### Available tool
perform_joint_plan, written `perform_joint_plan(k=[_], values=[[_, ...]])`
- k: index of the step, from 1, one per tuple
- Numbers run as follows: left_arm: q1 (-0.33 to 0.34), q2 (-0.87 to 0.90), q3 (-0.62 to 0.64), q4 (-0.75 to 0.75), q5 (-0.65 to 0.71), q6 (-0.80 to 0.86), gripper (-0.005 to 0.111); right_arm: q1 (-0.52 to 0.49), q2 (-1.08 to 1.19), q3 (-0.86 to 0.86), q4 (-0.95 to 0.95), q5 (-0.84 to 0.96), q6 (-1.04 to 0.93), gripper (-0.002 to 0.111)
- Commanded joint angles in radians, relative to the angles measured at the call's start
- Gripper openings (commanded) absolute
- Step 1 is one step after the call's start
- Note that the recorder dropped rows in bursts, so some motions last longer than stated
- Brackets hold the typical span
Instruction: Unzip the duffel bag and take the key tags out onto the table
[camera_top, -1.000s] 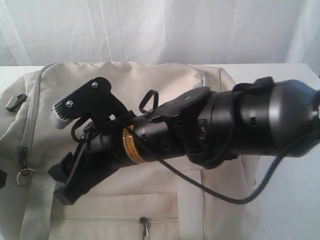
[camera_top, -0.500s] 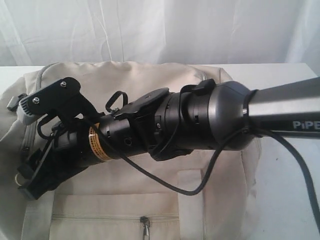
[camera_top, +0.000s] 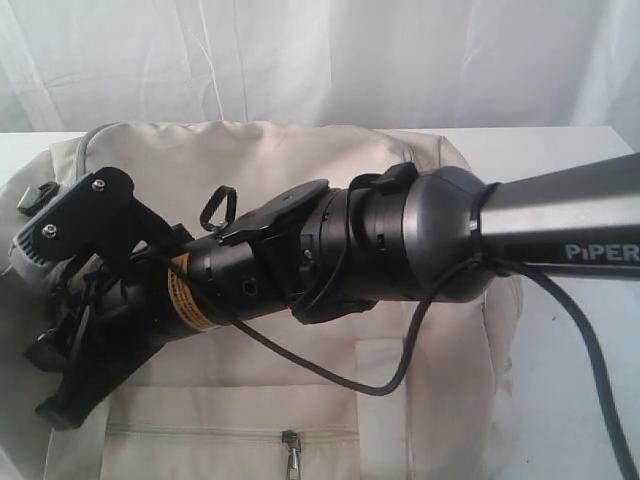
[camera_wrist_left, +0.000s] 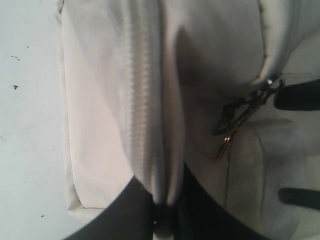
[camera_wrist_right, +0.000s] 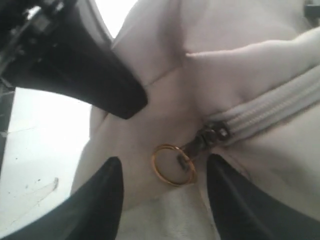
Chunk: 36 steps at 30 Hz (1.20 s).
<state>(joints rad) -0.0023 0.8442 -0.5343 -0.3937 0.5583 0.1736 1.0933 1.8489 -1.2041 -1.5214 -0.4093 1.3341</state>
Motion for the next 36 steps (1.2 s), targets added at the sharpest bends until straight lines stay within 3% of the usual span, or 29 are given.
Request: perform_joint_plan(k=[1,6,15,18,28,31,36], values=[[0.000,-0.008,-0.015,-0.034,-0.014,0.006,0.000,0.004,0.000,-0.005,-0.012,-0.120,-0.034,0.048],[0.000,-0.008,-0.015,-0.036,-0.010,0.006,0.000,0.004,0.000,-0.005,-0.133,-0.131,-0.049,0.048],[0.000,-0.008,-0.015,-0.055,-0.010,0.006,0.000,0.023,0.044,-0.007,-0.096,-0.075,-0.022,0.042],[0.000,-0.008,-0.015,-0.055,-0.010,0.006,0.000,0.048,0.071,-0.020,-0.024,0.074,-0.022,0.042],[0.000,-0.008,-0.015,-0.074,-0.006,0.010,0.000,0.053,0.077,-0.048,0.025,0.210,-0.026,0.051],[0.000,-0.008,-0.015,-0.074,-0.006,0.010,0.000,0.053,0.085,-0.084,0.113,0.228,-0.026,0.047],[0.000,-0.008,-0.015,-0.074,0.000,0.014,0.000,0.053,0.086,-0.101,0.179,0.268,-0.026,0.032]])
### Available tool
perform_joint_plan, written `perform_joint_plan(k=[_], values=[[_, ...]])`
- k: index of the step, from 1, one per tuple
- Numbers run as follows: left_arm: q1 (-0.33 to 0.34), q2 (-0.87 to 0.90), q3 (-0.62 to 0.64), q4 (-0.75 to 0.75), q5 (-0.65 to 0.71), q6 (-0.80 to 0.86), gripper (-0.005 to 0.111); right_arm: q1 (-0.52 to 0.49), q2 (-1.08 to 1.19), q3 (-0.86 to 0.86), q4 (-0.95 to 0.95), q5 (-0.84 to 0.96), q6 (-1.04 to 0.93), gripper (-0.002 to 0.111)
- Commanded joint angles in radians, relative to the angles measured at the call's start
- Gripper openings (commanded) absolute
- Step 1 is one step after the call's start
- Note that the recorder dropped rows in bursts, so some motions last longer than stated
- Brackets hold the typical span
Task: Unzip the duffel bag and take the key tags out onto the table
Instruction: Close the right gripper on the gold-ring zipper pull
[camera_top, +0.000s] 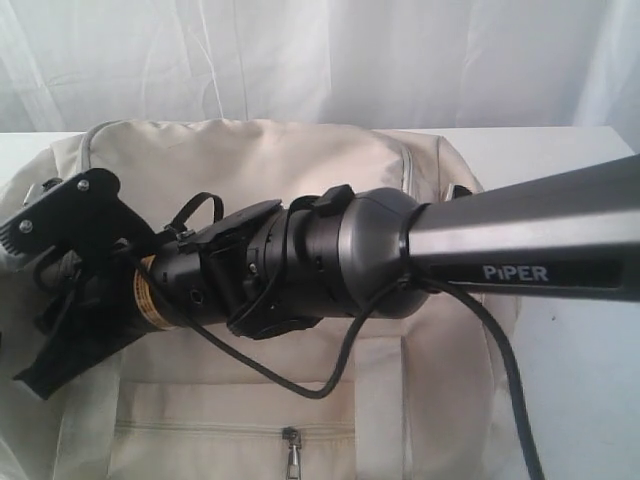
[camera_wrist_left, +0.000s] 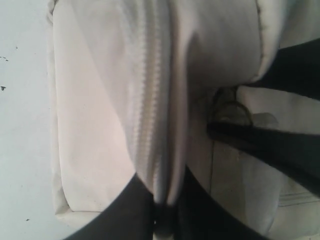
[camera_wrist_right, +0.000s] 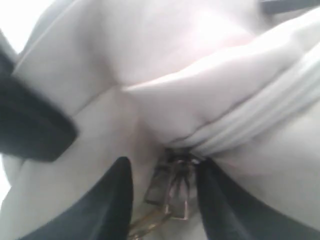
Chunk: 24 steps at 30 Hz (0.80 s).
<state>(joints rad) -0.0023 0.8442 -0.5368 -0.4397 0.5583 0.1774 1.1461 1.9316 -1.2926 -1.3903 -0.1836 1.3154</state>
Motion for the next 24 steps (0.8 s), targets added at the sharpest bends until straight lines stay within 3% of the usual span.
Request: perform_joint_plan(k=[1,12,24], values=[[0.000,-0.008,-0.013,-0.028,0.002,0.014,0.000,0.000,0.003,-0.012,0.048,0.038,-0.008,0.030],[0.000,-0.008,-0.013,-0.030,0.002,0.029,0.000,0.000,-0.020,-0.012,0.050,0.020,0.027,0.018],[0.000,-0.008,-0.013,-0.030,0.002,0.033,0.000,0.000,-0.057,0.006,0.032,0.029,0.051,0.018]])
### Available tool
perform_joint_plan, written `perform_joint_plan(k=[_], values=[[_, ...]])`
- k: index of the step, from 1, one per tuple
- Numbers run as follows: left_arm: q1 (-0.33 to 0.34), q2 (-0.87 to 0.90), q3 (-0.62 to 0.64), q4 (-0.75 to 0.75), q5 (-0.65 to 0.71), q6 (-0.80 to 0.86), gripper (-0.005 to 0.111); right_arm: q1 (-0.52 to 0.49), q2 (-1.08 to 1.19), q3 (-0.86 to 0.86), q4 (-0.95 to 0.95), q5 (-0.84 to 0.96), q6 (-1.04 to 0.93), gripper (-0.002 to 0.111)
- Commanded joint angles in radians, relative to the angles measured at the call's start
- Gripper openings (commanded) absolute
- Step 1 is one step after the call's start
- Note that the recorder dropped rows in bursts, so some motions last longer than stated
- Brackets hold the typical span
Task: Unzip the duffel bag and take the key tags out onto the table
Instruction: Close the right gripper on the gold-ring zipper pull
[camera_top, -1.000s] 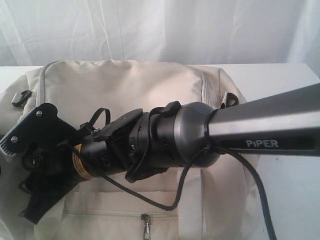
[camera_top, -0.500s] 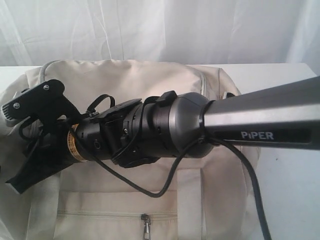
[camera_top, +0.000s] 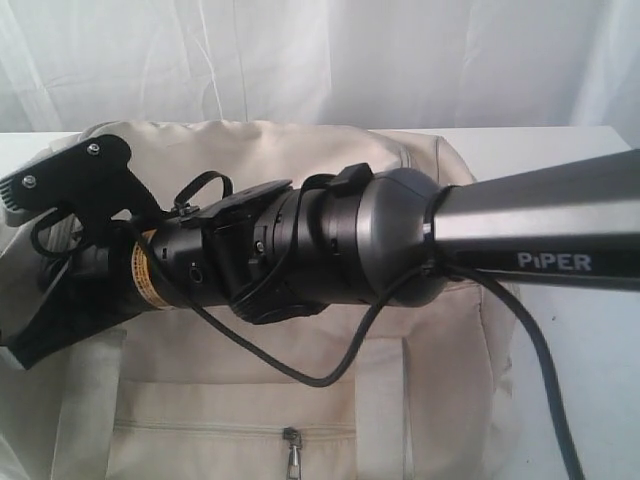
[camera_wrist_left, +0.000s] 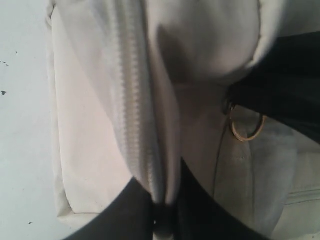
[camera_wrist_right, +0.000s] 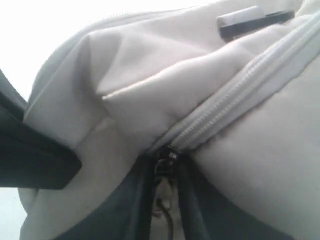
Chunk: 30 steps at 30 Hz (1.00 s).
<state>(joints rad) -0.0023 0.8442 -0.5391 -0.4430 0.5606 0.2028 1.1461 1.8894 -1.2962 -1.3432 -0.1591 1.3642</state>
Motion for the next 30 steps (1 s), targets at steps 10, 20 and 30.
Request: perform_joint_plan(k=[10,20,30], values=[[0.000,-0.008,-0.010,-0.027,0.000,0.008,0.000,0.000,-0.015,0.047,-0.134,0.009,0.101,0.062],[0.000,-0.008,-0.010,-0.027,-0.004,0.007,0.000,0.000,-0.015,0.096,-0.134,-0.005,0.162,0.032],[0.000,-0.008,-0.010,-0.027,-0.004,0.007,0.000,0.000,-0.015,0.064,-0.134,-0.003,0.162,0.003]])
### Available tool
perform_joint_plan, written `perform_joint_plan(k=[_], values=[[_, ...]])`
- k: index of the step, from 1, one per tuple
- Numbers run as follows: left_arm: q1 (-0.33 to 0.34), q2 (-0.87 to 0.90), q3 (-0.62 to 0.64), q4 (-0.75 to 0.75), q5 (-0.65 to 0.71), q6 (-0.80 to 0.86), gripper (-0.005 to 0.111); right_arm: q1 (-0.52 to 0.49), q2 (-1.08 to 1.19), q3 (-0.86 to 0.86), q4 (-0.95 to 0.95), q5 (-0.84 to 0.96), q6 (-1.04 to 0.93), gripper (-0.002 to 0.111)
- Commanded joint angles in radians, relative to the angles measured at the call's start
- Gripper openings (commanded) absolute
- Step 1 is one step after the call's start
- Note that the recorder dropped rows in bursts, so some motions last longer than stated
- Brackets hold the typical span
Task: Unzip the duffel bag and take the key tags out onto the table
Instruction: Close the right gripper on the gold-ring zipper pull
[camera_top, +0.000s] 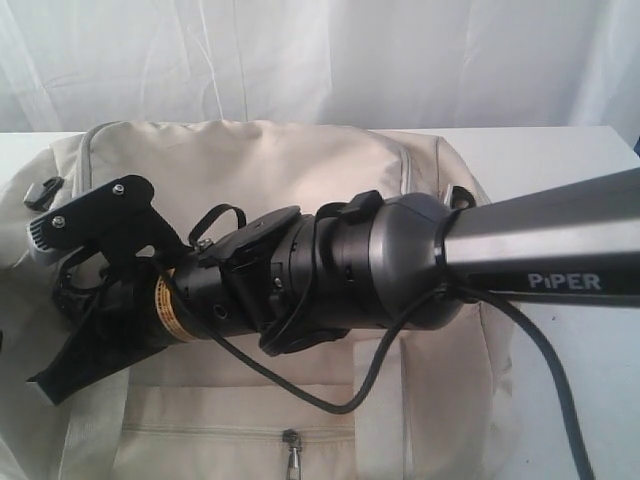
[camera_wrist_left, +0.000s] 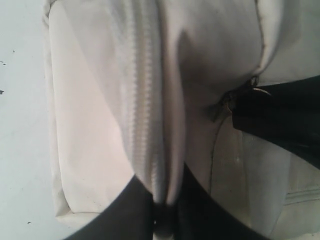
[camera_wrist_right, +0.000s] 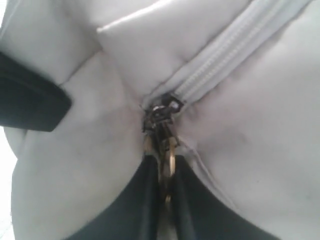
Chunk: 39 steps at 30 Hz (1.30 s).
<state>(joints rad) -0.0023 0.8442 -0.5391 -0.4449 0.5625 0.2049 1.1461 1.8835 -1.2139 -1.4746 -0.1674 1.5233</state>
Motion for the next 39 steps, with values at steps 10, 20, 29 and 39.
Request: perform_joint_plan(k=[10,20,29,39], values=[[0.000,-0.008,-0.010,-0.025,-0.006,0.012,0.000,0.000,-0.014,-0.022,-0.029,0.015,-0.001,0.001],[0.000,-0.008,-0.010,-0.025,-0.006,0.012,0.000,0.000,-0.017,-0.022,-0.025,0.031,-0.001,0.016],[0.000,-0.008,-0.010,-0.025,-0.006,0.012,0.000,0.000,-0.017,-0.022,-0.025,0.031,-0.001,0.021],[0.000,-0.008,-0.010,-0.025,-0.006,0.012,0.000,0.000,-0.017,-0.022,-0.025,0.039,-0.001,0.020]])
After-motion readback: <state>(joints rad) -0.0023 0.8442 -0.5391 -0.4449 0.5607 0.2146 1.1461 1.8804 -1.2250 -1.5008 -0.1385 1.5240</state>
